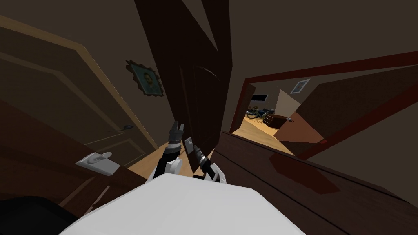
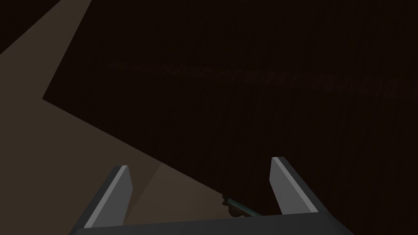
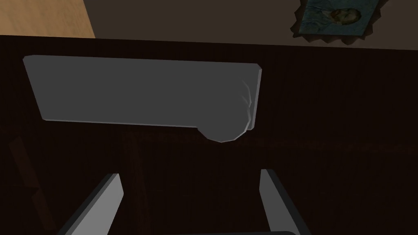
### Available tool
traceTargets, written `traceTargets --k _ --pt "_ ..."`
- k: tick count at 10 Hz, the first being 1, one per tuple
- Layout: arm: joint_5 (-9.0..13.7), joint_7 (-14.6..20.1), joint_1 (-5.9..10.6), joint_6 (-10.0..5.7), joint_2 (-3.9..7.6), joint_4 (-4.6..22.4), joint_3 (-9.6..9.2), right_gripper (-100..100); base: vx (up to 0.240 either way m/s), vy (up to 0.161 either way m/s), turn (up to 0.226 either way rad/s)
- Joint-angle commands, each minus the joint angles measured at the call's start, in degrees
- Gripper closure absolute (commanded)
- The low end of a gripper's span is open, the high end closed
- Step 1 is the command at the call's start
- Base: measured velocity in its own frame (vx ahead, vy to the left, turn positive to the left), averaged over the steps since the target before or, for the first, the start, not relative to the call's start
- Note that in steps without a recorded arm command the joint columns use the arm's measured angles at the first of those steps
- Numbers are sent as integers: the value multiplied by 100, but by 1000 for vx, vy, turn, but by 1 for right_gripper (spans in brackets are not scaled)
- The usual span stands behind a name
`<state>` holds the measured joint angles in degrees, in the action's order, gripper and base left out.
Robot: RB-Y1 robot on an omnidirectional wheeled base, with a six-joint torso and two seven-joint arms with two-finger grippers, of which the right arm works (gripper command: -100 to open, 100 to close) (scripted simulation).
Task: Push the door open
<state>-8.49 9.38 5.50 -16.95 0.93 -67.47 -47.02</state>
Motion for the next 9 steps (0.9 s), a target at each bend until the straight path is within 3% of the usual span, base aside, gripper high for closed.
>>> traceTargets --k 1,4,5,6,9 --pt "4 -4 23 13 -40 4 17 -100 90 152 8" --pt "14 -6 71 49 -322 3 47 -100 80 133 4" --pt "12 -3 63 50 -261 -4 41 -100 34 47 -6" --pt "12 -3 63 50 -261 -4 41 100 -5 -6 3" --pt "12 -3 63 50 -261 -4 41 100 -11 -15 1"
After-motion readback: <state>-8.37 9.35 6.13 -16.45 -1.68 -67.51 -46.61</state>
